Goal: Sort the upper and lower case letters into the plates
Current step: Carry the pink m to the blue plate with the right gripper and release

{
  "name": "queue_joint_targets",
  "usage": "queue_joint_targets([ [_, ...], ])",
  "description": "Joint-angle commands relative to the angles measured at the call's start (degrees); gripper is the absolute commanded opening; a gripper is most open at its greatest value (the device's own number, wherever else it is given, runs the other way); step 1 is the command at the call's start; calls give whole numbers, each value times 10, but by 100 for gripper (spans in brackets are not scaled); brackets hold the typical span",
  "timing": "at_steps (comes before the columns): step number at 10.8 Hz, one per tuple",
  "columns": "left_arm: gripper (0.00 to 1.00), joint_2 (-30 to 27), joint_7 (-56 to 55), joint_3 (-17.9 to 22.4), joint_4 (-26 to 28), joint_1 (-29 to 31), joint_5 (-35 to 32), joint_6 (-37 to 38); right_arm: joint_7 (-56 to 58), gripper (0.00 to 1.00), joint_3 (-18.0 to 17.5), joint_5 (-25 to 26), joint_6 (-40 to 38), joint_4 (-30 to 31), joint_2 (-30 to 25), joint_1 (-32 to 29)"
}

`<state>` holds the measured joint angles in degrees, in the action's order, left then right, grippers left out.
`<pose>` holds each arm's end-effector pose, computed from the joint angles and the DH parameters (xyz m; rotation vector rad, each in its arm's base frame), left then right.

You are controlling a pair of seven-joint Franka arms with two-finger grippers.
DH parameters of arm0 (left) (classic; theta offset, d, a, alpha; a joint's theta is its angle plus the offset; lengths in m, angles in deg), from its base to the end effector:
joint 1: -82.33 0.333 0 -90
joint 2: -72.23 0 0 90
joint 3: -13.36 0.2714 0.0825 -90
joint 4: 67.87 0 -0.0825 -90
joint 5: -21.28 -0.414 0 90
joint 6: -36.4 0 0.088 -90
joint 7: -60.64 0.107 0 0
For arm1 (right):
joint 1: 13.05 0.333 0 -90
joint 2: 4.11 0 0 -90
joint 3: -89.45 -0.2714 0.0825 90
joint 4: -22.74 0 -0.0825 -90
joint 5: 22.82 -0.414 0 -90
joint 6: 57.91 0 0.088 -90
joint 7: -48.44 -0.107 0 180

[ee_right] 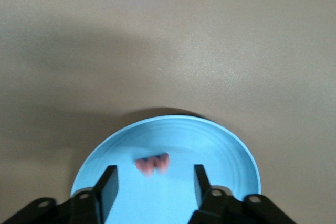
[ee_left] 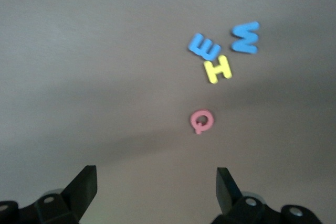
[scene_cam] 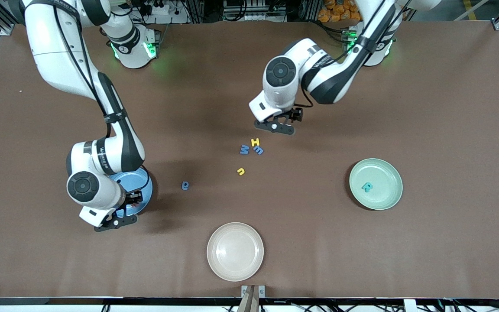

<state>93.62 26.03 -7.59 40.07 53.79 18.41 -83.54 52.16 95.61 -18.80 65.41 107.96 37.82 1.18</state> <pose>0.4072 -0.4672 0.2516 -3.0770 0.4239 0.2540 0.6960 0.1045 0.1856 2.9804 0.4068 -0.0883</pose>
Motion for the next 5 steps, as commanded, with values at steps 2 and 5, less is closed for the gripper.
queue_joint_targets([
  [2,100,-4,-34,-3,52,-20,-32,-64,-6,100,-12,-2,19,25,-18,24],
  [5,100,9,-38,-3,108,-23,-33,-181,-104,100,-12,-2,52,20,-8,73],
])
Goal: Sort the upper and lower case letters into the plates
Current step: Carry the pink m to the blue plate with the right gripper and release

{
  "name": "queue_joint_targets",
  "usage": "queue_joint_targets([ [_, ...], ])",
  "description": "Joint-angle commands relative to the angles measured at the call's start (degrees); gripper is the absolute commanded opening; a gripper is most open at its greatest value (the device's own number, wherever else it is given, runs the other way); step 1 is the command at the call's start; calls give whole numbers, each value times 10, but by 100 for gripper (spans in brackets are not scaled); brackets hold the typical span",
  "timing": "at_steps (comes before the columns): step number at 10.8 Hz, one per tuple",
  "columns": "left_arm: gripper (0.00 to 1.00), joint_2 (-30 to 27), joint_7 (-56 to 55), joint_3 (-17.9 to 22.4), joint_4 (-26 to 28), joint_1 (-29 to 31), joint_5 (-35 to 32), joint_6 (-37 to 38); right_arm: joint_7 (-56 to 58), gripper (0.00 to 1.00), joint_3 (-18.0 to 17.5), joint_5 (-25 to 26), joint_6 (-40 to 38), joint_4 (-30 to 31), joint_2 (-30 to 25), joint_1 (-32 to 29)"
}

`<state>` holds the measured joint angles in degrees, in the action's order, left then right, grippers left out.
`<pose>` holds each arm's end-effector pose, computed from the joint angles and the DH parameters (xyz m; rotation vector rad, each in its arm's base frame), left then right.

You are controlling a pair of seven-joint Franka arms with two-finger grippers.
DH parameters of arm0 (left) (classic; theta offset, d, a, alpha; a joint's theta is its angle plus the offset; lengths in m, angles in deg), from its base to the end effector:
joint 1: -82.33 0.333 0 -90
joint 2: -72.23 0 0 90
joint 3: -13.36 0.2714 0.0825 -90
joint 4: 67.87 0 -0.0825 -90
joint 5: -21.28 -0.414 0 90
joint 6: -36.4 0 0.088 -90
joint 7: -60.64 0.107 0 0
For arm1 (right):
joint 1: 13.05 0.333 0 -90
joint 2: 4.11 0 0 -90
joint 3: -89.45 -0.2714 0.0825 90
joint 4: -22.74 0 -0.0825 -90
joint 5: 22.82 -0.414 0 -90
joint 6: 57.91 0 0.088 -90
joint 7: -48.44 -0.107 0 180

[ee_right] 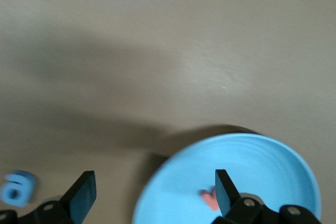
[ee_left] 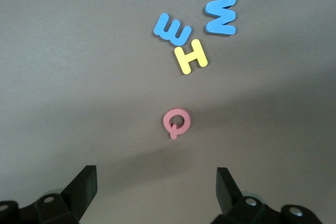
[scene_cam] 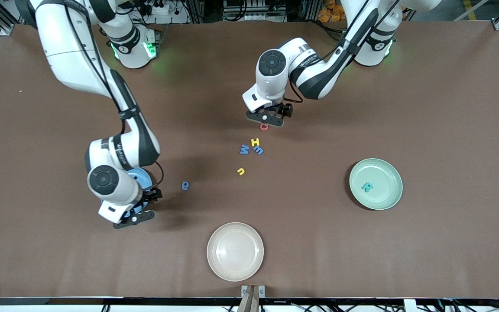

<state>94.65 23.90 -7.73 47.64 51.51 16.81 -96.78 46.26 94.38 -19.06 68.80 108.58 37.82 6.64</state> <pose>0.3696 -0.4737 0.2018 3.0818 -0.4629 -0.1507 0.6824 0.1847 0.1845 3.0006 0.4240 -0.0003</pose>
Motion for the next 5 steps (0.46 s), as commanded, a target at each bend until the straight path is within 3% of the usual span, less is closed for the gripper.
queue_joint_targets([
  [1,100,4,-18,-2,37,-3,-17,-59,-62,100,0,0,24,11,-4,30],
  [5,96,55,-26,3,12,-14,-46,-85,-64,100,-1,0,21,0,-2,71],
])
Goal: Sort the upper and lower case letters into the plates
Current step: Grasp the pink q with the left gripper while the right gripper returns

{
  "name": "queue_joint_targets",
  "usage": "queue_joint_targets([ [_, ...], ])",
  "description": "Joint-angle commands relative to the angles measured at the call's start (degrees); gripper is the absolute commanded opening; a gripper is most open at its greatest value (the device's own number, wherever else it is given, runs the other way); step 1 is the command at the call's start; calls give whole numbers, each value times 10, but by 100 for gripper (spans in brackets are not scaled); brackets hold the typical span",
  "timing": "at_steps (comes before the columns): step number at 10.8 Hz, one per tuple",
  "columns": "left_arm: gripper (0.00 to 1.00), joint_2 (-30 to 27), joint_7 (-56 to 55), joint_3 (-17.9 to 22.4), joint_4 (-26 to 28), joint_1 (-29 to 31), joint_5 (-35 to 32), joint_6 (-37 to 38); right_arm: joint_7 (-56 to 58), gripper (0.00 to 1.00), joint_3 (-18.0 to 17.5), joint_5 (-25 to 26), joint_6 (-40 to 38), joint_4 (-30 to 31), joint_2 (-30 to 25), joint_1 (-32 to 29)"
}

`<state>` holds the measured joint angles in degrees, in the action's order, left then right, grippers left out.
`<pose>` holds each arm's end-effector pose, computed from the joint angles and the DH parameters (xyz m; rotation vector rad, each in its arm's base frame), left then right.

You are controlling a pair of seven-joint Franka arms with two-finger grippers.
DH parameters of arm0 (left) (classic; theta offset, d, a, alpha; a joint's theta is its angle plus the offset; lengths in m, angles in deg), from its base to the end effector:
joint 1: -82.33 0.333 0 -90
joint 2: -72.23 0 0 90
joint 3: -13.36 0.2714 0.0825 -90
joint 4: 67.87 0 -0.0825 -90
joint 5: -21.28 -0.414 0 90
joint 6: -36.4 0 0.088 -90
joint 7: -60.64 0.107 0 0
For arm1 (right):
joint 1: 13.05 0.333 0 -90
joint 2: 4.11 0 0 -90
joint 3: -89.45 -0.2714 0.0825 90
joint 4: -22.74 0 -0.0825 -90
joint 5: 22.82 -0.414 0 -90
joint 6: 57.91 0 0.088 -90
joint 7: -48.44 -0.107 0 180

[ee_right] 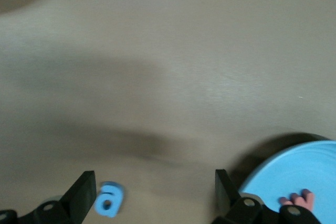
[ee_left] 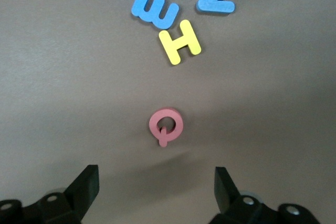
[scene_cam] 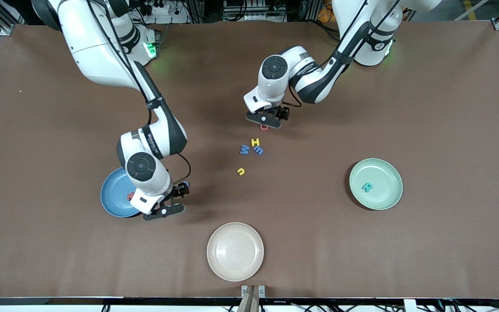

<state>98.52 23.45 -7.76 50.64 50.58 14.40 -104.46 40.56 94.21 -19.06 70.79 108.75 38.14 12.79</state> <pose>0.3473 -0.4726 0.1543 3.0567 -0.5188 -0.1309 0.6597 0.2596 0.1821 3.0072 0.4437 0.0546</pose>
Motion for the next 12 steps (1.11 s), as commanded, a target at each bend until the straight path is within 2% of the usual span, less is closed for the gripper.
queue_joint_targets([
  [1,96,31,-30,4,-31,-6,-34,-8,-4,100,2,1,1,-1,-5,11],
  [4,90,71,-64,5,-63,-6,-94,-8,-3,100,2,3,-1,0,-5,7],
  [6,86,77,-78,4,-64,-6,-118,-8,0,100,2,4,-2,0,-7,2],
  [12,83,80,-104,4,-57,-23,-122,-7,-8,100,2,2,-3,0,-6,-1],
])
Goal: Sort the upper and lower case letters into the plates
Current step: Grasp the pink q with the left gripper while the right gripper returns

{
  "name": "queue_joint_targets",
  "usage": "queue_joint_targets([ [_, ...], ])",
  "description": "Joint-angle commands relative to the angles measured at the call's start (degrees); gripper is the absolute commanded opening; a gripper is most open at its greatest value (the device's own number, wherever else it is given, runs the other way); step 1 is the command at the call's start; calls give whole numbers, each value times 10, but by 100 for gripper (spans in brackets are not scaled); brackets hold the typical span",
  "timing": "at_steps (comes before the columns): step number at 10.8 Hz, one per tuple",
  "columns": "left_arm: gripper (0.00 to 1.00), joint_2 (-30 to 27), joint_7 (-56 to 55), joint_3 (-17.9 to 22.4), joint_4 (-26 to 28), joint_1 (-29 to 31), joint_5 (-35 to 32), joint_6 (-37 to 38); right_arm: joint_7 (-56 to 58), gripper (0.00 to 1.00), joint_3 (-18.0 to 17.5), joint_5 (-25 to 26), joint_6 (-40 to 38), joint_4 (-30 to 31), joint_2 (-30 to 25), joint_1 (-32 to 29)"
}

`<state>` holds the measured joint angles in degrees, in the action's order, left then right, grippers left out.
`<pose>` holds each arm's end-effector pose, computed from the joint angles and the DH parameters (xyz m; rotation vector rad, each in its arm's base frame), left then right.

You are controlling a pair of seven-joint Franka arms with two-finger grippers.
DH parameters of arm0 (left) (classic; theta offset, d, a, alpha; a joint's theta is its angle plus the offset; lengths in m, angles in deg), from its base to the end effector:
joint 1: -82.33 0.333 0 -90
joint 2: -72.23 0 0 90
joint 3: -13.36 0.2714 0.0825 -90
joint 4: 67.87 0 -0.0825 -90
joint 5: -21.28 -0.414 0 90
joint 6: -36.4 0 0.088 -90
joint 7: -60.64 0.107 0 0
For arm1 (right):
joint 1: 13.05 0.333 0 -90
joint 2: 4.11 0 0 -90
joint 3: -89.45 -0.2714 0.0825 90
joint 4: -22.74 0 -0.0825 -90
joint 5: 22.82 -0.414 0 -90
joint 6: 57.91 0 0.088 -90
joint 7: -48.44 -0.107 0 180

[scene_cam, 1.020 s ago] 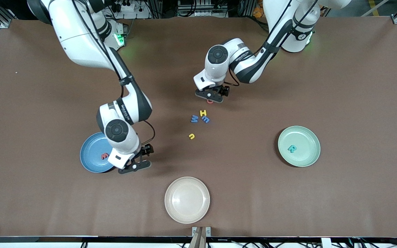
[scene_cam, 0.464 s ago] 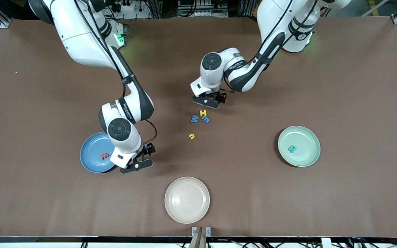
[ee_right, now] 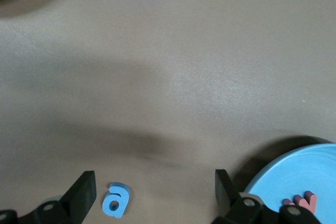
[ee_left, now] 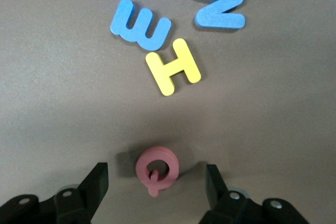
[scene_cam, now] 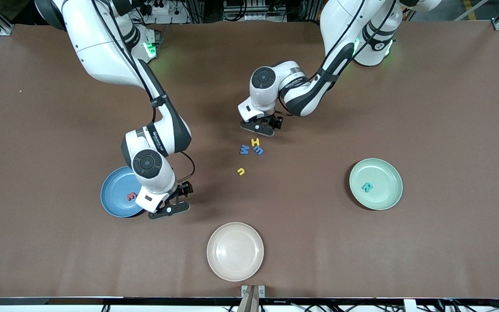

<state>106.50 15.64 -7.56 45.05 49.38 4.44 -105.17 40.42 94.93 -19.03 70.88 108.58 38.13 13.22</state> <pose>0.3462 -0.4909 0.1157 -3.0831 0.5247 0.0747 0.6616 0.2578 0.1843 3.0007 0.4369 0.0655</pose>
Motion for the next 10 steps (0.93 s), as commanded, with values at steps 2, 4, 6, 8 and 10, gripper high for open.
queue_joint_targets([
  [2,81,0,-27,3,1,-13,-23,2,-7,100,-5,2,-2,1,-6,-4],
  [4,77,2,-27,3,2,-18,-26,2,-7,100,-5,2,0,1,-5,-4],
  [6,75,2,-27,3,4,-14,-39,2,-7,100,-6,2,0,1,-5,-4],
  [8,74,2,-26,3,4,-12,-40,2,-7,100,-5,2,1,1,-4,-3],
  [10,73,2,-26,3,2,-11,-49,2,-7,100,-6,2,1,1,-4,-3],
])
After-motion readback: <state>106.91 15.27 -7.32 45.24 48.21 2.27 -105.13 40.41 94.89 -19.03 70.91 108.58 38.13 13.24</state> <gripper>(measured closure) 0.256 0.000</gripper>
